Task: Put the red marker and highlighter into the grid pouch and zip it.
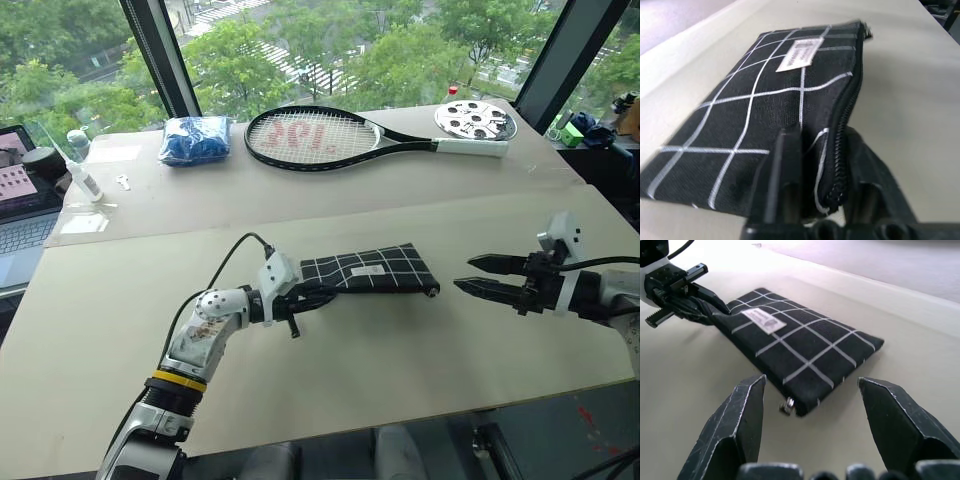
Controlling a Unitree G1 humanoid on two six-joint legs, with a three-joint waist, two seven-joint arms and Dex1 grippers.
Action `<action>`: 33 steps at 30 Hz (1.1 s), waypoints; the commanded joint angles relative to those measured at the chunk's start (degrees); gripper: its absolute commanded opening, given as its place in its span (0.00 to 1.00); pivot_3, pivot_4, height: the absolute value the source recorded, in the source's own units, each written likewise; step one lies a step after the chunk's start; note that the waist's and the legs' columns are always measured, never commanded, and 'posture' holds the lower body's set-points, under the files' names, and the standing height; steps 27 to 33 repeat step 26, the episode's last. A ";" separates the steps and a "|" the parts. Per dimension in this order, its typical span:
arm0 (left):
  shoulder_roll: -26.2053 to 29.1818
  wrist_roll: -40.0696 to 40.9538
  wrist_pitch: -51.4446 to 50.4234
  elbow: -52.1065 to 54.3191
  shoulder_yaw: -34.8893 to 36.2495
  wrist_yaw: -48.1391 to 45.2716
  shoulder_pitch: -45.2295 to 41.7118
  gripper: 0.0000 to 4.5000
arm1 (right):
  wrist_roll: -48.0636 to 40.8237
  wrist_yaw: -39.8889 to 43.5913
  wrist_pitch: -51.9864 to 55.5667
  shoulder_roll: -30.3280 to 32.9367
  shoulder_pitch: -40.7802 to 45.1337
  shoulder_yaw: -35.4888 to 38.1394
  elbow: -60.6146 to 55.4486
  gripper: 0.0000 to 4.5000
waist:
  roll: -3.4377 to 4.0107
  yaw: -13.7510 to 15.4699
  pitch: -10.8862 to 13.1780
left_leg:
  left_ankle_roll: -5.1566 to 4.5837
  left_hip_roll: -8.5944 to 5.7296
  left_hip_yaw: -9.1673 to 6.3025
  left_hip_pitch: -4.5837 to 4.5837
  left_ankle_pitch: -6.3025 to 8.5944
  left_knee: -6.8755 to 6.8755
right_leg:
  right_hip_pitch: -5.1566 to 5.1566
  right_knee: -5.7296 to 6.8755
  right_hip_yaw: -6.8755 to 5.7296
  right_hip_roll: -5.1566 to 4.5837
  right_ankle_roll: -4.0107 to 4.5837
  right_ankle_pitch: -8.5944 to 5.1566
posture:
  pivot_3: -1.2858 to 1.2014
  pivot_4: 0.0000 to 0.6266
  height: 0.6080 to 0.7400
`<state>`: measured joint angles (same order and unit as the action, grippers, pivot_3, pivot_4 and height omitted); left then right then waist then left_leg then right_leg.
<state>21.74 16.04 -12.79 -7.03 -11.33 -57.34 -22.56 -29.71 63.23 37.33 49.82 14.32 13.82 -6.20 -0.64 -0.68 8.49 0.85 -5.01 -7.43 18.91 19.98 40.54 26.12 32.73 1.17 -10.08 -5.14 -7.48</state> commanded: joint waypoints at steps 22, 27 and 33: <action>13.21 28.09 -25.65 21.15 41.93 14.81 21.48 0.99 | 3.60 -1.32 -9.91 -0.11 5.10 0.21 15.55 0.73 | 0.02 -0.01 0.00 | -0.07 0.00 0.00 0.00 0.05 0.17 | 0.03 0.10 0.00 0.00 -0.05 0.03 | 0.52 0.24 1.00; 14.01 28.22 -25.37 22.02 43.81 14.83 25.63 0.99 | 4.64 -1.23 -10.93 -0.21 5.89 -0.61 17.86 0.73 | 0.02 -0.05 0.00 | -0.07 0.00 0.01 -0.02 0.05 0.17 | 0.02 0.11 0.00 0.00 -0.05 0.03 | 0.52 0.24 1.00; 14.01 28.22 -25.37 22.02 43.81 14.83 25.63 0.99 | 4.64 -1.23 -10.93 -0.21 5.89 -0.61 17.86 0.73 | 0.02 -0.05 0.00 | -0.07 0.00 0.01 -0.02 0.05 0.17 | 0.02 0.11 0.00 0.00 -0.05 0.03 | 0.52 0.24 1.00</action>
